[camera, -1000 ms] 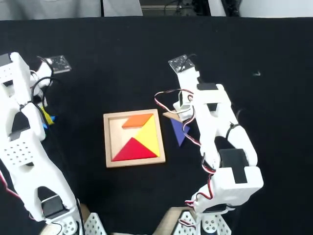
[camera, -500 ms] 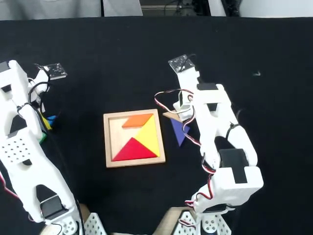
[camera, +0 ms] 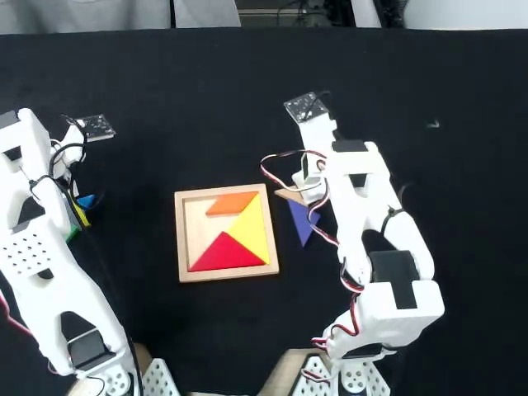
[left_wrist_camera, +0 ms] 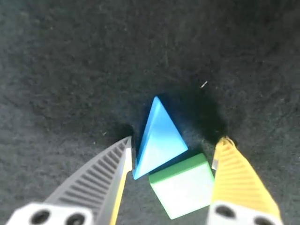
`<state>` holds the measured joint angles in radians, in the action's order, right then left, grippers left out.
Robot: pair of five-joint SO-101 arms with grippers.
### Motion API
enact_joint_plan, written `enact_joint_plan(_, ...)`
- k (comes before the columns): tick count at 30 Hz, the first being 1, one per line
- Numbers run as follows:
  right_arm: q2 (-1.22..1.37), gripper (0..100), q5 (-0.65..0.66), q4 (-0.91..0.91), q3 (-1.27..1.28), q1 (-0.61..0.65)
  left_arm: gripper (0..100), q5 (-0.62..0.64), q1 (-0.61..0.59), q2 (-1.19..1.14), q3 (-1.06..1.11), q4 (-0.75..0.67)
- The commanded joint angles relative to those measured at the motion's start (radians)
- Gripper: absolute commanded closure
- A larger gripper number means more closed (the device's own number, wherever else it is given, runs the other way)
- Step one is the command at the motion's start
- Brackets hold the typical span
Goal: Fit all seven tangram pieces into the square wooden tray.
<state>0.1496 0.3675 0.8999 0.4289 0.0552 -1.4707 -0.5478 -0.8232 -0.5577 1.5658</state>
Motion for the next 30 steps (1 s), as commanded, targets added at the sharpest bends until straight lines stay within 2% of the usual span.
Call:
enact_joint_plan(1, -0.004, 81.1, -0.002, -0.015, -0.001, -0.012, 72, -0.305, 0.018, 0.011, 0.008, -0.008)
enact_joint_plan(6, -0.004, 81.1, -0.002, -0.015, -0.001, -0.014, 72, -0.307, 0.002, 0.011, 0.001, -0.008)
enact_joint_plan(12, -0.004, 81.1, -0.002, -0.015, -0.001, -0.014, 82, -0.324, -0.007, 0.011, 0.001, 0.0)
enact_joint_plan(19, -0.004, 81.1, -0.002, -0.015, -0.001, -0.014, 82, -0.313, -0.005, 0.023, 0.007, 0.006)
enact_joint_plan(27, -0.004, 81.1, -0.002, -0.015, -0.001, -0.014, 82, -0.196, 0.001, 0.02, 0.002, 0.029)
enact_joint_plan(30, -0.004, 81.1, -0.002, -0.015, -0.001, -0.014, 82, -0.117, 0.002, 0.025, -0.001, 0.031)
